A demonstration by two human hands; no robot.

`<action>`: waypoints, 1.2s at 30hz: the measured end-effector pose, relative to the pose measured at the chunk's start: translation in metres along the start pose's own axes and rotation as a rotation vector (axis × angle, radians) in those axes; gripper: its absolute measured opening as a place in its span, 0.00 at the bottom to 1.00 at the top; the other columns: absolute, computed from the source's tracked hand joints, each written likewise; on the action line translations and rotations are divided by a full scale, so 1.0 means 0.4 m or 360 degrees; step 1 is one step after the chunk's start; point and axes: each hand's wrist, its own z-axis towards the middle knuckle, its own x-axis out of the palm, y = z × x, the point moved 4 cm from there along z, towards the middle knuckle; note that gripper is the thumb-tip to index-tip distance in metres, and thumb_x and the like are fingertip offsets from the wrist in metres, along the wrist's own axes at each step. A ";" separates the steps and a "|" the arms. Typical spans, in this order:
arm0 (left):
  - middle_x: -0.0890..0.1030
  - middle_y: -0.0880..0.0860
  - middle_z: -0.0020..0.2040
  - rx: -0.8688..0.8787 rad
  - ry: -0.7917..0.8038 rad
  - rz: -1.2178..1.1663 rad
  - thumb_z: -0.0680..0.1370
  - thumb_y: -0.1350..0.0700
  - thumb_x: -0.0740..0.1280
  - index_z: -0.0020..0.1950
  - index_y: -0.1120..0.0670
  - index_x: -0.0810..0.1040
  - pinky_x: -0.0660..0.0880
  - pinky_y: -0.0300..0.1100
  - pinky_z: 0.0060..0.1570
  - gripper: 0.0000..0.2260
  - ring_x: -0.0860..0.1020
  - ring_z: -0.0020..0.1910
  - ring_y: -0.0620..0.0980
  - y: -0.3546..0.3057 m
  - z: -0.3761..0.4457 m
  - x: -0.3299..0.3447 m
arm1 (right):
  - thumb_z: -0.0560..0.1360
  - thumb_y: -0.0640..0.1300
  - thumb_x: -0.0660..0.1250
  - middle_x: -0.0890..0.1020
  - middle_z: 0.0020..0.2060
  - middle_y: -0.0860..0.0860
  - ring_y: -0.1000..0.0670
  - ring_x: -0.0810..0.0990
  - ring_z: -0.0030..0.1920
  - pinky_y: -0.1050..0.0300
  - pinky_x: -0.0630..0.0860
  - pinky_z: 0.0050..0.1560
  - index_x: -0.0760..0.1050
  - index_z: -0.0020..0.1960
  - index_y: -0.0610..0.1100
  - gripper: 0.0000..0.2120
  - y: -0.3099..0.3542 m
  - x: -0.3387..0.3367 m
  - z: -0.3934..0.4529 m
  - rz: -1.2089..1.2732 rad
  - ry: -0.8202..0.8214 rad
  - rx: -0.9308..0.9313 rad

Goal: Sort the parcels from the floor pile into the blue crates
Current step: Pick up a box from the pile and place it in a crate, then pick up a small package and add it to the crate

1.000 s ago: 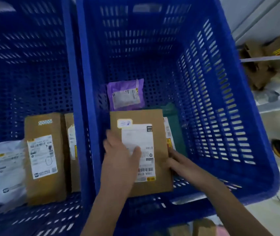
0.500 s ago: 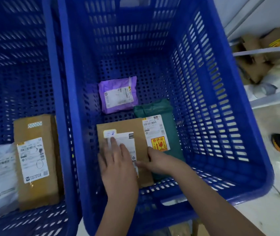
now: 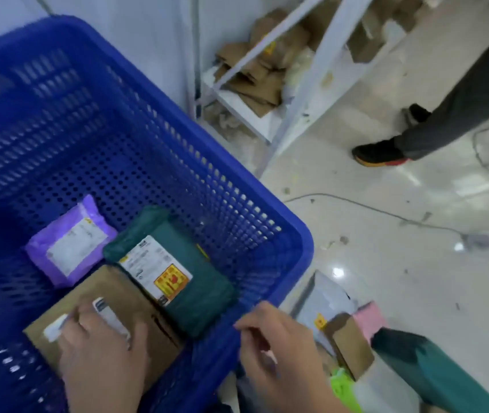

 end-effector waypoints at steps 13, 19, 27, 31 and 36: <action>0.79 0.64 0.55 0.2045 0.0218 -0.0022 0.70 0.56 0.61 0.59 0.63 0.73 0.74 0.51 0.57 0.19 0.78 0.58 0.62 -0.317 -0.437 0.278 | 0.76 0.31 0.59 0.77 0.41 0.36 0.44 0.74 0.34 0.57 0.70 0.31 0.70 0.47 0.37 0.04 -0.515 -0.109 -0.744 0.0463 -0.0852 0.2322; 0.77 0.68 0.53 0.1815 0.0626 0.0708 0.60 0.63 0.77 0.54 0.69 0.77 0.78 0.56 0.46 0.25 0.79 0.49 0.67 -0.280 -0.439 0.547 | 0.77 0.33 0.58 0.76 0.41 0.38 0.49 0.72 0.32 0.68 0.68 0.24 0.67 0.44 0.39 0.04 -0.602 -0.041 -0.927 0.0631 -0.0595 0.2562; 0.71 0.63 0.58 0.1247 0.0923 0.1169 0.75 0.53 0.67 0.60 0.65 0.69 0.69 0.50 0.55 0.20 0.71 0.57 0.61 -0.229 -0.479 0.760 | 0.77 0.38 0.57 0.76 0.35 0.44 0.49 0.72 0.29 0.61 0.68 0.29 0.65 0.42 0.41 0.06 -0.670 -0.025 -1.118 0.0908 -0.0294 0.2873; 0.69 0.62 0.61 0.1154 0.0963 0.1131 0.75 0.50 0.66 0.64 0.64 0.67 0.67 0.50 0.60 0.23 0.68 0.62 0.60 -0.239 -0.519 0.851 | 0.78 0.38 0.56 0.75 0.36 0.44 0.50 0.72 0.30 0.62 0.68 0.27 0.66 0.43 0.41 0.05 -0.734 -0.039 -1.162 0.1000 -0.0358 0.2858; 0.69 0.63 0.62 0.1128 0.1050 0.1090 0.74 0.50 0.67 0.64 0.64 0.67 0.66 0.51 0.61 0.25 0.68 0.63 0.61 -0.266 -0.553 0.998 | 0.78 0.38 0.56 0.75 0.37 0.43 0.50 0.72 0.30 0.61 0.68 0.28 0.65 0.43 0.40 0.05 -0.851 -0.012 -1.180 0.1042 -0.0392 0.2840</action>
